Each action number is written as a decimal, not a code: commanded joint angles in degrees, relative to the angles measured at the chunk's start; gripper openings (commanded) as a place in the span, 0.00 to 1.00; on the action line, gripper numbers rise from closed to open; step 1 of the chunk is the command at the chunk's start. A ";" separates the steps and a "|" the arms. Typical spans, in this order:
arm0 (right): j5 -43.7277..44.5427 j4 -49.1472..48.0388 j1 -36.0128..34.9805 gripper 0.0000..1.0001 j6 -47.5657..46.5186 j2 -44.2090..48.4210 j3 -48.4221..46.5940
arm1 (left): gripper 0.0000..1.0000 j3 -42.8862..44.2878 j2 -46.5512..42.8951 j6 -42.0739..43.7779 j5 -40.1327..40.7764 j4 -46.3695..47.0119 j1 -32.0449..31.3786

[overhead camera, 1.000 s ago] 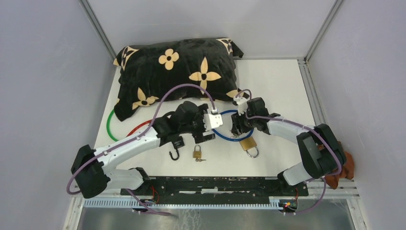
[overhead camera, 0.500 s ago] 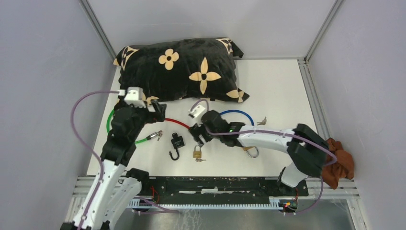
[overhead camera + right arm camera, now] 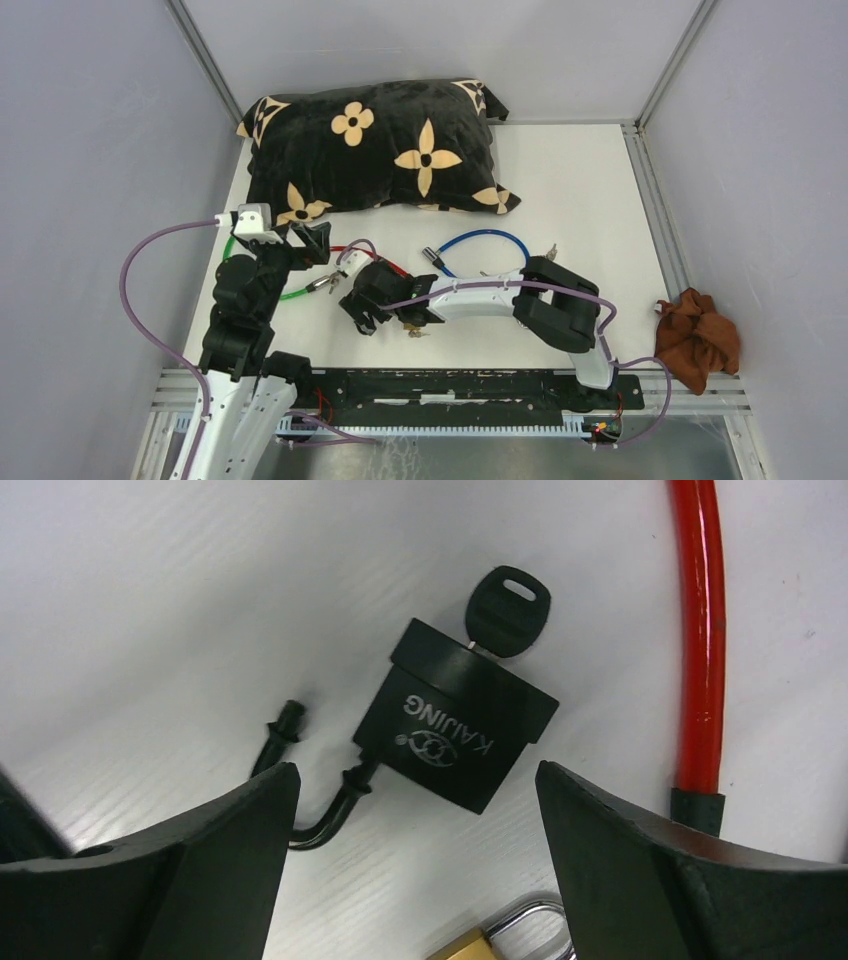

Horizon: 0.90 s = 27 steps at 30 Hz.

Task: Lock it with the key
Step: Pick up the lock from the center of the board.

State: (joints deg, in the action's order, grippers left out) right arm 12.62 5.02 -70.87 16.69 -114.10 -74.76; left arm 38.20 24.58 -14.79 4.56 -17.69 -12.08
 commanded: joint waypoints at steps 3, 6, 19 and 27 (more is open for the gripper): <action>6.68 2.95 0.65 0.90 0.09 -4.32 -2.98 | 0.96 -0.27 -0.75 -2.56 -1.71 1.72 0.19; 6.59 2.81 0.99 0.88 -0.79 -5.25 -3.75 | 0.95 -0.40 -0.63 -2.62 -2.38 2.19 0.23; -9.42 -6.22 5.93 0.15 -7.73 -0.13 4.27 | 0.80 -2.07 -0.35 5.88 -12.45 2.42 0.21; -35.70 -13.54 12.65 0.02 -9.80 10.25 14.70 | 0.66 -1.20 3.80 59.61 -45.53 -16.93 0.21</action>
State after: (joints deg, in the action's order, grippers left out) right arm -6.57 -4.03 -61.04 8.56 -110.19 -63.13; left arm 36.01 26.00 9.65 -21.15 -20.75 -12.08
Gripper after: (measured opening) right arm 0.546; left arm 0.681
